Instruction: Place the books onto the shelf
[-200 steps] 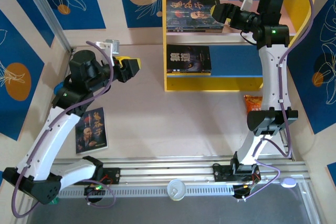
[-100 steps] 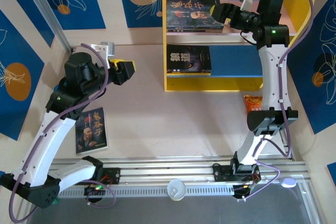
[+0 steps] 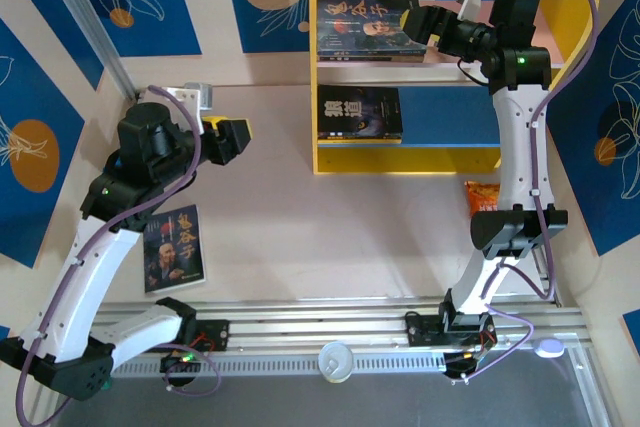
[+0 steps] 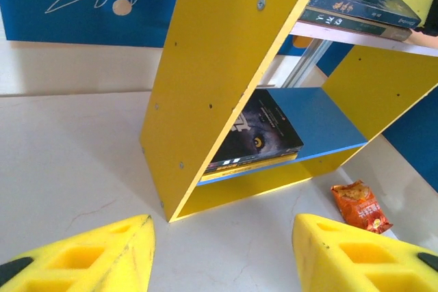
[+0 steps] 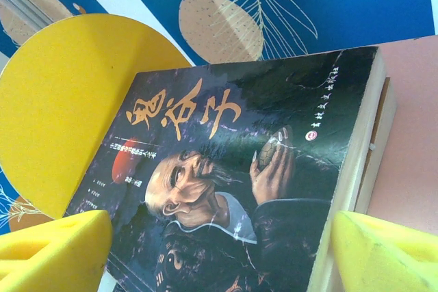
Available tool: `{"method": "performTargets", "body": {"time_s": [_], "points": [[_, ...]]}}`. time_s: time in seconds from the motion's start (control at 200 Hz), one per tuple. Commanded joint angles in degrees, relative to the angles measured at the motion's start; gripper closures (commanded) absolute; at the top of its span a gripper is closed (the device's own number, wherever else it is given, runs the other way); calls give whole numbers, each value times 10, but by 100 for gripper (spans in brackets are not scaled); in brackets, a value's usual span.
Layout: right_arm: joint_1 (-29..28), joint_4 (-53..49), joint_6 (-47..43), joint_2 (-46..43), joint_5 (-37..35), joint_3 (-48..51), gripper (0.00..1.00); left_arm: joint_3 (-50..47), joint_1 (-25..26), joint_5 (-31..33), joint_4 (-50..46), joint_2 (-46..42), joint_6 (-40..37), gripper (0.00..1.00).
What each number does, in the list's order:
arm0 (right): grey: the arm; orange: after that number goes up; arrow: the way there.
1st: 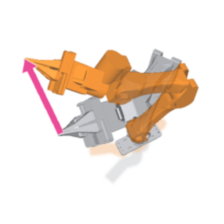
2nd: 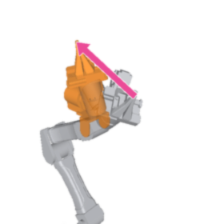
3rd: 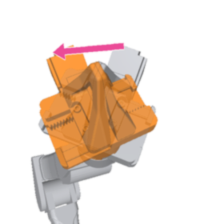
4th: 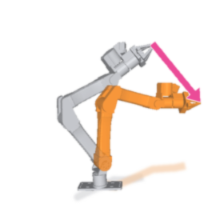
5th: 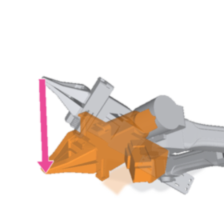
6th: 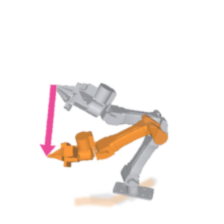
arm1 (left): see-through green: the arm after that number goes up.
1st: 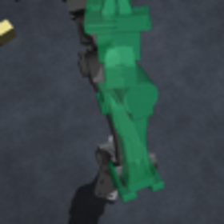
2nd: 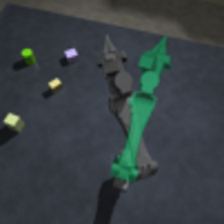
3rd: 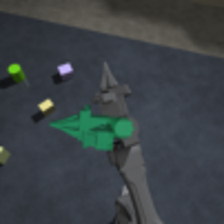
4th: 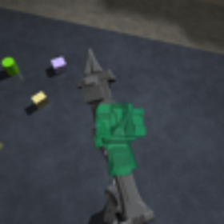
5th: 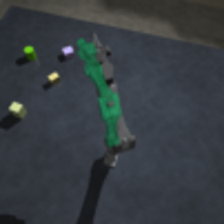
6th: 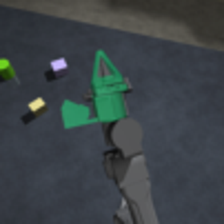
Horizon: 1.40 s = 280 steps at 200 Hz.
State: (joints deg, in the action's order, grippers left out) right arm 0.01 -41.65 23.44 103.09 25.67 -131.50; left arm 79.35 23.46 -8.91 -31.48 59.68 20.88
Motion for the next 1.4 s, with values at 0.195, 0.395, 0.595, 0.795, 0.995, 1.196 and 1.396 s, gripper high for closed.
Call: {"method": "performTargets", "body": {"time_s": [0.195,0.395,0.595,0.795,0.995,1.196,1.396], "points": [[10,-1,-12,-26,11,2,14,6,-21,74,-65,-12,17,44],[17,-4,-14,-33,12,4,14,-24,-35,153,-117,-34,33,44],[17,-1,-11,-38,13,5,14,-58,-53,174,-141,-43,49,44],[17,-4,-15,-46,10,10,14,-90,-66,175,-141,-43,58,44],[20,1,-20,-59,7,31,14,-132,-84,180,-140,-41,81,44],[22,5,-27,-73,8,55,14,-176,-115,169,-134,-34,104,44],[24,11,-36,-98,-1,84,14,-229,-152,142,-114,-34,127,44]]}}
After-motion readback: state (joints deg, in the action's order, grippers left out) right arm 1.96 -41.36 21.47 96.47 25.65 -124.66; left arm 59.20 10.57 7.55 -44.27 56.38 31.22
